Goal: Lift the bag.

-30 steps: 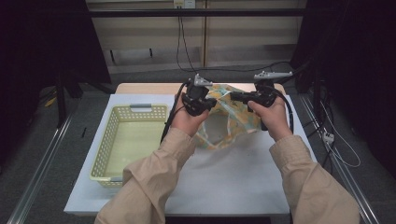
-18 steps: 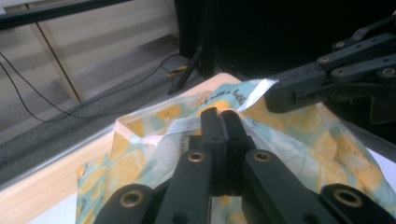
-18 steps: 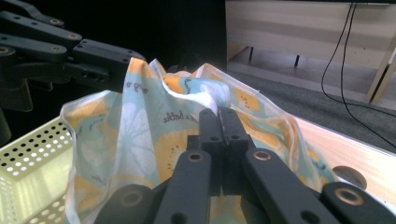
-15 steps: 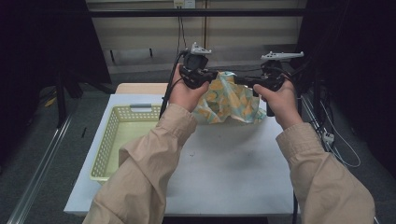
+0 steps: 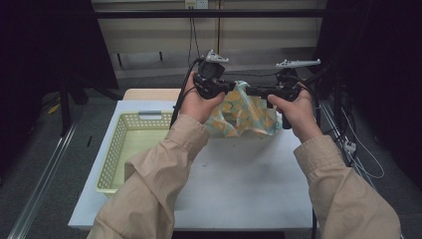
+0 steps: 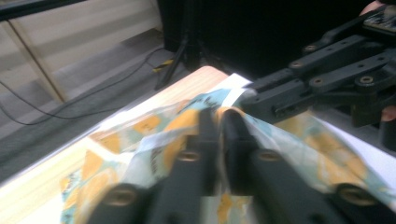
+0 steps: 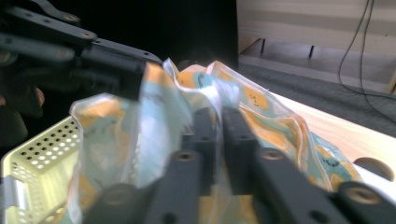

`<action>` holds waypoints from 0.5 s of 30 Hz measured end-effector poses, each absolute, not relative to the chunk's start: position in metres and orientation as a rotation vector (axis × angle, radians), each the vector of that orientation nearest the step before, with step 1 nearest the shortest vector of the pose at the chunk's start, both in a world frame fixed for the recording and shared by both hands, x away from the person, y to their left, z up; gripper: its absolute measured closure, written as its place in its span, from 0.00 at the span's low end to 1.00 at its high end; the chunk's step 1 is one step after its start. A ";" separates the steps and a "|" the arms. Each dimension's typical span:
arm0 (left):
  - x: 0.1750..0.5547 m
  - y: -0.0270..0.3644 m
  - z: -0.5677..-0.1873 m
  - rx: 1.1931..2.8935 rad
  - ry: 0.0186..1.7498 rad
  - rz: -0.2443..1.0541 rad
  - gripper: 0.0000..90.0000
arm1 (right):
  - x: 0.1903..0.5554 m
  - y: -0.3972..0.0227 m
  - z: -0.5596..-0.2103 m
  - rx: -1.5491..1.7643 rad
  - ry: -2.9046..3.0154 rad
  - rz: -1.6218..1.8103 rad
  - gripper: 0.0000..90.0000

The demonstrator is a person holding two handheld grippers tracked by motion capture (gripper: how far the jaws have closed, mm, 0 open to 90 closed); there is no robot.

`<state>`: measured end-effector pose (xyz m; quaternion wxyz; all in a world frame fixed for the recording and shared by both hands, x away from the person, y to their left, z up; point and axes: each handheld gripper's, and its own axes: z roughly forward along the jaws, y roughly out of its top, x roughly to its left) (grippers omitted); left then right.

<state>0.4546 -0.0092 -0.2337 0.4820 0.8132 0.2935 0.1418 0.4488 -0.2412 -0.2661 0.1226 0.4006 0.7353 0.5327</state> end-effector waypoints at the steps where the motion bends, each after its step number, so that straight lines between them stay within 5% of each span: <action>1: 0.453 -0.008 -0.234 1.984 0.718 0.328 0.84 | 0.447 -0.241 -0.266 1.167 2.140 1.552 0.88; 4: 0.450 -0.004 -0.239 1.989 0.754 0.308 0.52 | 0.442 -0.240 -0.266 1.151 2.157 1.573 0.75; 9: 0.441 0.013 -0.249 1.984 0.755 0.280 0.30 | 0.431 -0.240 -0.273 1.158 2.167 1.510 0.54; 15: 0.427 0.046 -0.267 1.977 0.740 0.259 0.19 | 0.411 -0.246 -0.294 1.133 2.196 1.493 0.39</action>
